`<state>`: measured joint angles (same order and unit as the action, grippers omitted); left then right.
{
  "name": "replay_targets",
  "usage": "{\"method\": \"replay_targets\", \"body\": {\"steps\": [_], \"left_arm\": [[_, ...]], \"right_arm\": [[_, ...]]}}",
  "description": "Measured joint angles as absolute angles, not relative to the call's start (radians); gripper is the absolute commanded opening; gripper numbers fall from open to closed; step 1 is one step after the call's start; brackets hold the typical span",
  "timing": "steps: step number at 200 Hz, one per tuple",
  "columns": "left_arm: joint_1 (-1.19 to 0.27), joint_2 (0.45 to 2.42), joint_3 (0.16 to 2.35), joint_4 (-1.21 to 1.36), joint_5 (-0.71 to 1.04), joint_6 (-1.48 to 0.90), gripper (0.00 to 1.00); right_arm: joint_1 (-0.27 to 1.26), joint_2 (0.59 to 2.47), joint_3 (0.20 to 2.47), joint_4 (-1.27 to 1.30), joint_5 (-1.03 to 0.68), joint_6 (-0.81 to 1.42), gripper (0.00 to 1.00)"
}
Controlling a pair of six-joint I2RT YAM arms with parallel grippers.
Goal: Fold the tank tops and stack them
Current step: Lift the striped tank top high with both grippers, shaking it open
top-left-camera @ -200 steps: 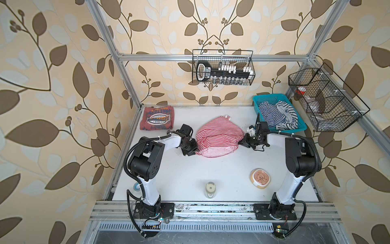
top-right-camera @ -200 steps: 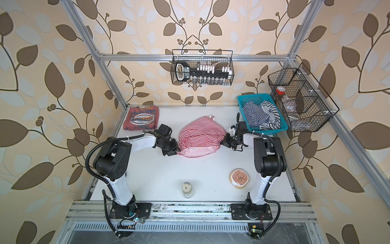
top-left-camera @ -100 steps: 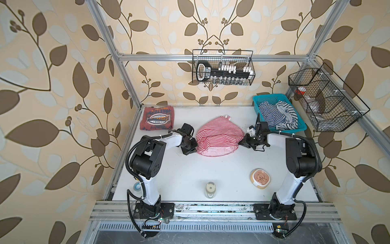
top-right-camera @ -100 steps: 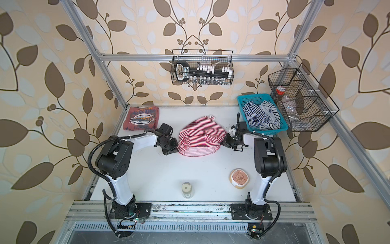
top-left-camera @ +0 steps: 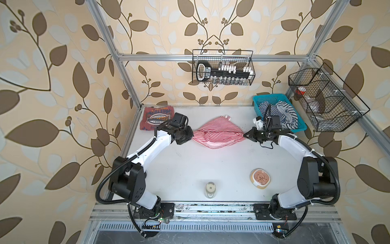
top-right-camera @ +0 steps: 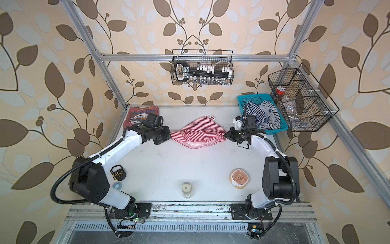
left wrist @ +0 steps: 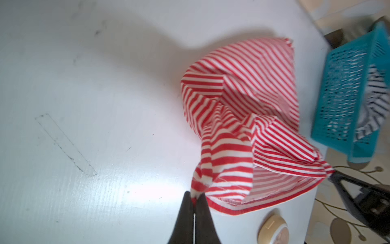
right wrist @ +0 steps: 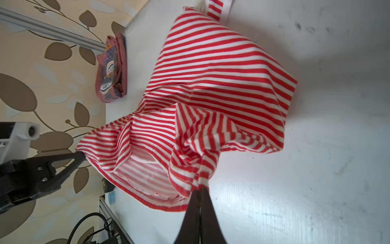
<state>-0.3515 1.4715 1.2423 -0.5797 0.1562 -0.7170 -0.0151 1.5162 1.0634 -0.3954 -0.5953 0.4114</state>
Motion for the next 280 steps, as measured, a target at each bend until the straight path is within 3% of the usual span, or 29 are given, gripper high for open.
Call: {"method": "replay_targets", "body": {"steps": [137, 280], "left_arm": [[-0.339, 1.307, 1.820, -0.691, 0.127, -0.535, 0.00], [-0.339, 1.209, 1.894, -0.611, 0.240, -0.492, 0.00]], "right_arm": [[-0.036, 1.210, 1.629, -0.523, -0.635, 0.397, 0.00], [-0.046, 1.161, 1.758, -0.422, -0.698, 0.479, 0.00]]}}
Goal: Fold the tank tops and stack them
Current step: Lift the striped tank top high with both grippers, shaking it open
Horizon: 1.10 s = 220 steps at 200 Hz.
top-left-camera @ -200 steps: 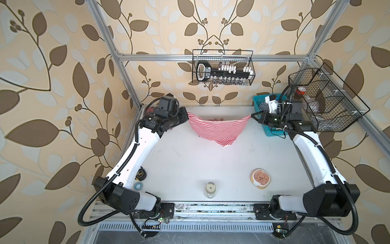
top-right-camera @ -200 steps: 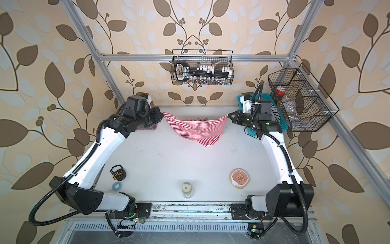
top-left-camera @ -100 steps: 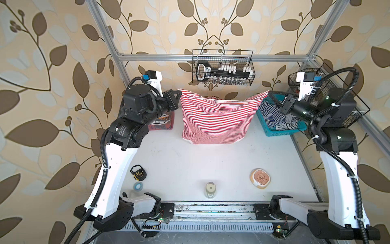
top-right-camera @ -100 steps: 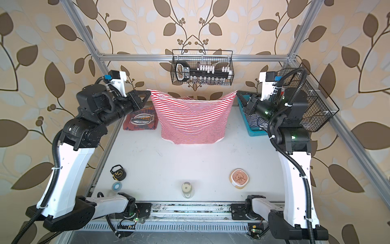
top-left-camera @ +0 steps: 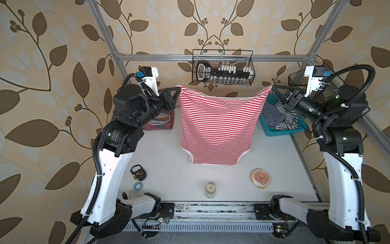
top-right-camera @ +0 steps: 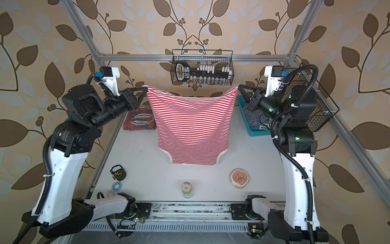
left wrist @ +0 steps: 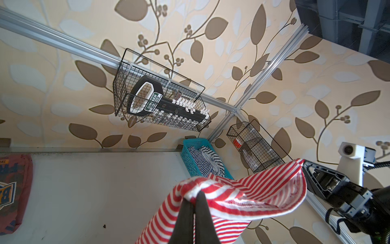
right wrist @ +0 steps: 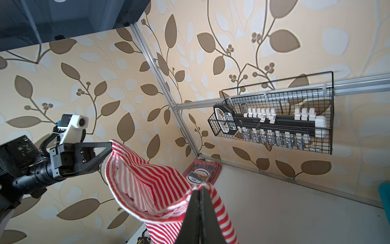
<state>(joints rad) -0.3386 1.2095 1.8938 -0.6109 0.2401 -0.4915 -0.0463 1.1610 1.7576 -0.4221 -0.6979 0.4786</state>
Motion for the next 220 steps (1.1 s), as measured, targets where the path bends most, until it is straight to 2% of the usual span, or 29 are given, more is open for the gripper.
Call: {"method": "replay_targets", "body": {"steps": [71, 111, 160, 220], "left_arm": [[-0.339, 1.093, 1.891, -0.546, 0.310, -0.500, 0.00], [-0.339, 1.096, 1.884, -0.526, 0.303, -0.496, 0.00], [-0.338, 1.253, 1.847, -0.521, 0.231, -0.474, 0.00], [-0.297, 1.533, 1.717, -0.461, 0.200, -0.478, 0.00]], "right_arm": [[-0.046, 1.021, 1.769, -0.409, -0.732, 0.497, 0.00], [-0.046, 1.016, 1.764, -0.389, -0.738, 0.498, 0.00], [-0.046, 1.125, 1.653, -0.343, -0.737, 0.498, 0.00], [0.005, 1.370, 1.501, -0.321, -0.671, 0.460, 0.00]]}}
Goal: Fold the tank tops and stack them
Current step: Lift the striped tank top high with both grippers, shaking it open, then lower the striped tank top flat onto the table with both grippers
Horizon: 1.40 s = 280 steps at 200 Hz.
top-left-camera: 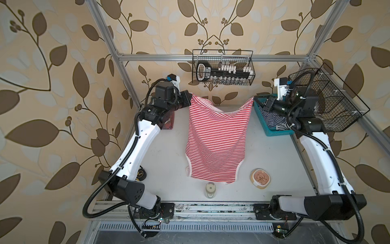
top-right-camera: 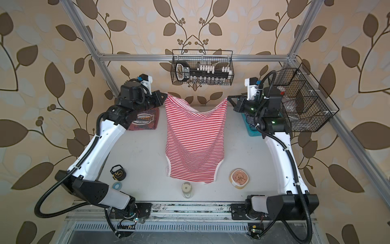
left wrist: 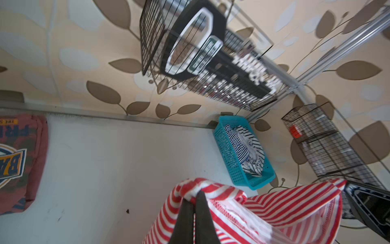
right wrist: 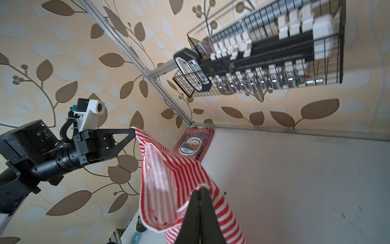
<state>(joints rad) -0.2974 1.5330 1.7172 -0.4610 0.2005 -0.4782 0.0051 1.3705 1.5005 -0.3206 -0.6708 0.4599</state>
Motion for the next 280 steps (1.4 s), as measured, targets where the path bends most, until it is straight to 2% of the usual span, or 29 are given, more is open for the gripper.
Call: {"method": "replay_targets", "body": {"steps": [67, 125, 193, 280], "left_arm": [[-0.192, 1.751, 1.662, -0.287, 0.265, -0.561, 0.00], [-0.155, 2.068, 1.781, -0.211, 0.348, -0.643, 0.00], [-0.100, 2.247, 1.915, -0.115, 0.403, -0.787, 0.00], [-0.064, 2.466, 2.113, 0.003, 0.426, -0.990, 0.00]], "right_arm": [[0.037, 1.699, 1.500, -0.279, -0.626, 0.426, 0.00], [0.039, 1.975, 1.572, -0.255, -0.621, 0.462, 0.00], [0.039, 2.180, 1.780, -0.106, -0.625, 0.618, 0.00], [0.039, 2.426, 1.986, 0.076, -0.624, 0.881, 0.05]]}}
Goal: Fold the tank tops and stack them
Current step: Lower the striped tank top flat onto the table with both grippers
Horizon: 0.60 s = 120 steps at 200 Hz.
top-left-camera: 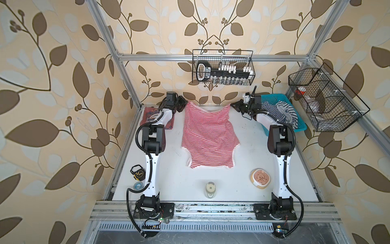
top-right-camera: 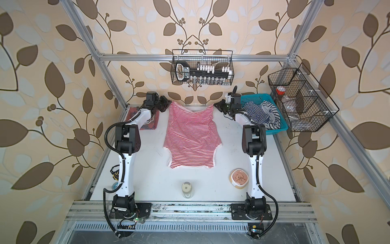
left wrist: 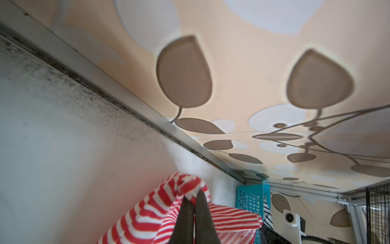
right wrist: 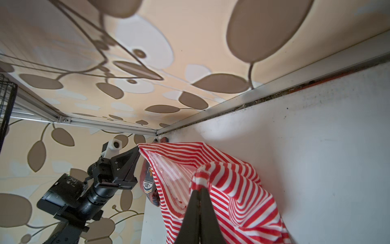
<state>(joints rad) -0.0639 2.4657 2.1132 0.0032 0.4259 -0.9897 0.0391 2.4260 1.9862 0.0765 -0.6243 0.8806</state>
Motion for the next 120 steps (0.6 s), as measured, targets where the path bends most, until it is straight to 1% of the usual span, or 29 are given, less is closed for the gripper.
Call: {"method": "replay_targets", "body": {"steps": [12, 27, 35, 46, 58, 63, 72, 99, 120], "left_arm": [[-0.064, 2.489, 2.127, 0.023, 0.428, -1.020, 0.01], [-0.064, 2.511, 2.136, 0.050, 0.428, -1.052, 0.07], [-0.062, 2.519, 2.139, 0.059, 0.427, -1.065, 0.15], [-0.058, 2.525, 2.141, 0.068, 0.425, -1.080, 0.31], [-0.057, 2.531, 2.146, 0.084, 0.416, -1.103, 0.38], [-0.057, 2.532, 2.148, 0.091, 0.413, -1.108, 0.40], [-0.057, 2.532, 2.152, 0.102, 0.412, -1.108, 0.48], [-0.051, 2.534, 2.173, 0.149, 0.410, -1.137, 0.53], [-0.044, 2.534, 2.178, 0.181, 0.410, -1.153, 0.54]], "right_arm": [[0.039, 2.453, 2.022, 0.104, -0.625, 0.916, 0.09], [0.039, 2.484, 2.059, 0.146, -0.625, 0.963, 0.10], [0.039, 2.500, 2.076, 0.173, -0.625, 0.989, 0.11], [0.039, 2.517, 2.092, 0.210, -0.625, 1.023, 0.16], [0.039, 2.531, 2.099, 0.244, -0.626, 1.053, 0.23], [0.039, 2.534, 2.099, 0.256, -0.627, 1.065, 0.25], [0.039, 2.540, 2.099, 0.274, -0.628, 1.086, 0.27], [0.039, 2.540, 2.087, 0.330, -0.640, 1.117, 0.32], [0.039, 2.504, 1.992, 0.392, -0.652, 1.125, 0.33]]}}
